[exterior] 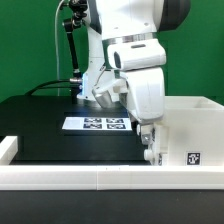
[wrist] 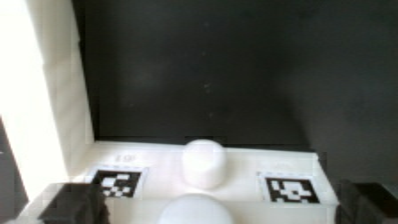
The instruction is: Assemble drawer
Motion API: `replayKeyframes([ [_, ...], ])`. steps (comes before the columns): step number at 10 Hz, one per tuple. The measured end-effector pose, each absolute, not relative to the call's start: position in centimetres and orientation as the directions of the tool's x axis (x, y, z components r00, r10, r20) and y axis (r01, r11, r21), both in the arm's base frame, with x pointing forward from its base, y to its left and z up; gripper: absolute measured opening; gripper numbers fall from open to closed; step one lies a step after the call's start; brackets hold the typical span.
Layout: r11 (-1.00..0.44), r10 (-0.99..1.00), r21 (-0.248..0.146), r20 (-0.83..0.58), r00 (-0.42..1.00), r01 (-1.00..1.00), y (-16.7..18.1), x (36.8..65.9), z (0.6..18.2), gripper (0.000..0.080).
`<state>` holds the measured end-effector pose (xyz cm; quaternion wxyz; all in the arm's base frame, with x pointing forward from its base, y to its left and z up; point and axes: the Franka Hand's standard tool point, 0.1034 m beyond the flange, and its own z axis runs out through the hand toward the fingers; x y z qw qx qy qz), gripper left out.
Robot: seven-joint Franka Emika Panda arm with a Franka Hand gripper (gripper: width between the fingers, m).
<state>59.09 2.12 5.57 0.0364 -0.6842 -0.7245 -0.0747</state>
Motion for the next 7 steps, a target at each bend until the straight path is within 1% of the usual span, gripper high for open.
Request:
replayKeyframes([
  [3,0.041,0.986,0.058,0.157,-0.049,0.997,3.2,59.1,5.6,0.0648],
  [7,0.028,0.987,0.054,0.157,-0.036,0.998,2.9,59.0,5.5,0.0648],
])
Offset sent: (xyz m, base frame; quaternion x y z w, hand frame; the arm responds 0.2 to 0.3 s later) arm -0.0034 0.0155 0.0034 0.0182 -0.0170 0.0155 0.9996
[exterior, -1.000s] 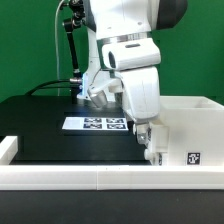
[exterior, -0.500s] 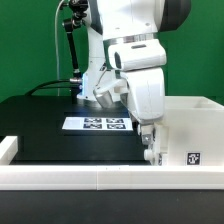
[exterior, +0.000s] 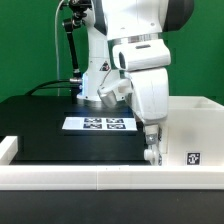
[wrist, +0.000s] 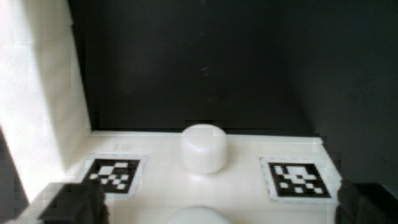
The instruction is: Assemble drawer
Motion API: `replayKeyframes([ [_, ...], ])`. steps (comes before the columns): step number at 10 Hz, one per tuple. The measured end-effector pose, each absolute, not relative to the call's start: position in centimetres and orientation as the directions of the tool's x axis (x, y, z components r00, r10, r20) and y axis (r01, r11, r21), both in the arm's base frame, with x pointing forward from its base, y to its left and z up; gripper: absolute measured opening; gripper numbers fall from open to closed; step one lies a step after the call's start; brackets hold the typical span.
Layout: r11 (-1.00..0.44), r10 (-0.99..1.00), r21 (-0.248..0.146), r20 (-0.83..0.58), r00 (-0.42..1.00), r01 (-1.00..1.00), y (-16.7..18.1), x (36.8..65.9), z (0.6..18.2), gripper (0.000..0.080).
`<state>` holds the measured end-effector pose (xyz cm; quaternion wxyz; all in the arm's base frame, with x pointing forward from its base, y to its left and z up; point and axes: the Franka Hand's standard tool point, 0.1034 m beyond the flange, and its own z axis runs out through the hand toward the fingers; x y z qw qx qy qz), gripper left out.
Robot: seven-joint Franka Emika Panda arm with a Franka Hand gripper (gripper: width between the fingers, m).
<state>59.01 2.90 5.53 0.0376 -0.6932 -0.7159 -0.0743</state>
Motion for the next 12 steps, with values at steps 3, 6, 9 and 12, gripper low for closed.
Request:
replayKeyframes([
  [3,0.019,0.986,0.056,0.162,-0.028,0.998,3.8,58.9,5.4,0.0648],
  [6,0.029,0.988,0.047,0.149,-0.036,0.998,2.2,58.7,5.1,0.0648],
  [9,0.052,0.989,0.064,0.133,-0.060,0.997,-2.4,58.9,5.9,0.0648],
  [12,-0.015,0.992,0.125,0.126,-0.001,0.992,-4.9,57.7,7.2,0.0648],
])
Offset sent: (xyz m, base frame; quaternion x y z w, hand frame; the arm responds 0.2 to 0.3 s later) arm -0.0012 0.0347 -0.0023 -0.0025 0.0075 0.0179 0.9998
